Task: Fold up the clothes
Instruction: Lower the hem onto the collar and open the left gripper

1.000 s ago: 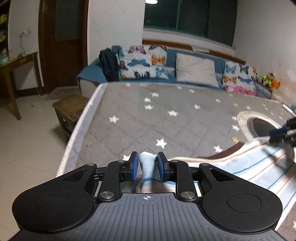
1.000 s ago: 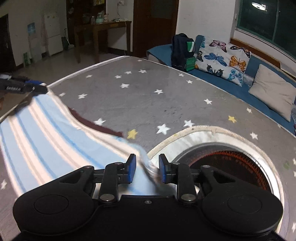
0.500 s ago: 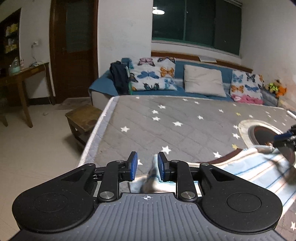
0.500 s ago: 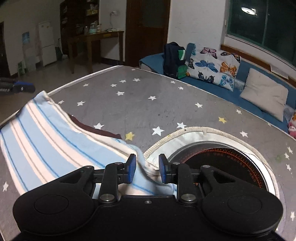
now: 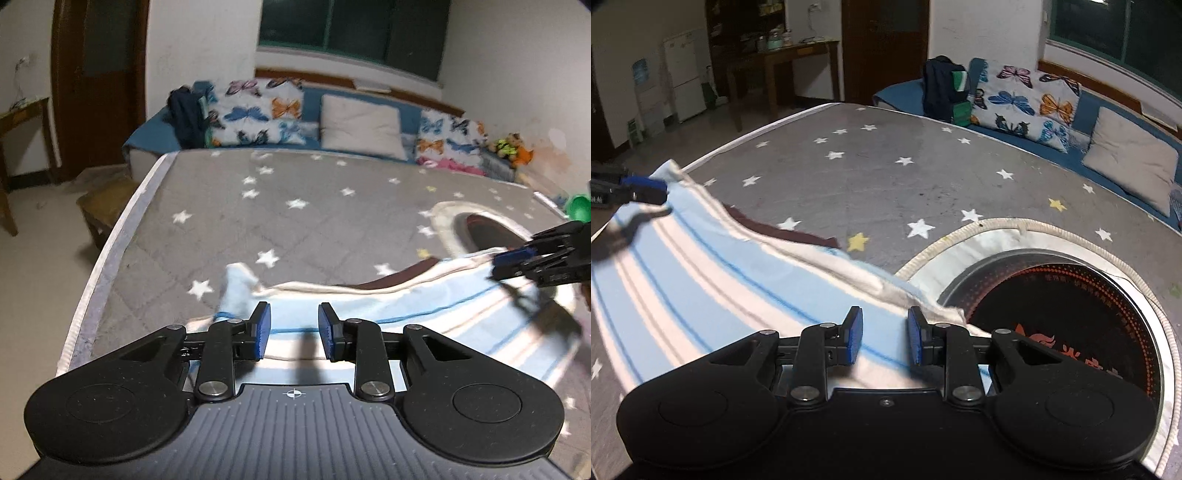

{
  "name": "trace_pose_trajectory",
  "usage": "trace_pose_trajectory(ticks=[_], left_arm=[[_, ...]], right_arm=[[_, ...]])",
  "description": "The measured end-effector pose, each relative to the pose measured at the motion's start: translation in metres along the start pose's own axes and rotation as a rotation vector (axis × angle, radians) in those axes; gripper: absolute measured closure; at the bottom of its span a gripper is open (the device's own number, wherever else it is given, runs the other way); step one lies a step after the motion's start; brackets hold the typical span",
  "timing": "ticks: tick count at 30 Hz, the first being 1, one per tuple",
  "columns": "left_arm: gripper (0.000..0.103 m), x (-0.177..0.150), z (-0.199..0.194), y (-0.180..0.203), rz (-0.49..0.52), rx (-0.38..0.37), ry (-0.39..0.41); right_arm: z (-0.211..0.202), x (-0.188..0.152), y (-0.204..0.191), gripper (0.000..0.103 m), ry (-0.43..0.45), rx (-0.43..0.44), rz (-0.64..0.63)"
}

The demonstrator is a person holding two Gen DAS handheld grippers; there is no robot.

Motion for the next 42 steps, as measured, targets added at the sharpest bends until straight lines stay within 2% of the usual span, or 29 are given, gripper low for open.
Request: trace_pose_trajectory(ticks=[4, 7, 15, 21, 34, 40, 42], left_arm=[[0.074, -0.003, 0.015, -0.015, -0.055, -0.005, -0.029], [0.074, -0.007, 0.019, -0.016, -0.050, 0.001, -0.041], [0.067, -0.006, -0.018, -0.003, -0.027, -0.004, 0.008], [0.064, -0.027, -0.040, 0.016, 0.008, -0.016, 0.007], [0.059, -0.065, -0.041, 0.026, 0.004, 0.001, -0.043], [0.055, -0.073, -0.036, 0.029, 0.038, 0.018, -0.047], [0.052, -0.072, -0.036, 0.031, 0.041, 0.025, -0.048]], right_arm=[[0.007, -0.007, 0.008, 0.075, -0.009, -0.004, 0.025], [0.007, -0.008, 0.009, 0.075, -0.007, -0.001, 0.036], [-0.029, -0.014, -0.005, 0.070, 0.005, -0.002, -0.007], [-0.052, -0.030, -0.026, 0.061, 0.020, 0.015, -0.043], [-0.047, -0.052, -0.036, 0.056, 0.015, 0.023, 0.003], [-0.048, -0.060, -0.034, 0.048, 0.028, 0.013, 0.028], [-0.049, -0.062, -0.034, 0.042, 0.035, 0.011, 0.037]])
Point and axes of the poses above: each gripper's, at about its wrist camera, not at the fingertips, and z roughly the way its jaws point, y to its right, x to its top, the point moved 8 cm from there along z, roughly the way its jaws point, and after that the axes turned 3 degrees about -y, right-handed, at the moved point
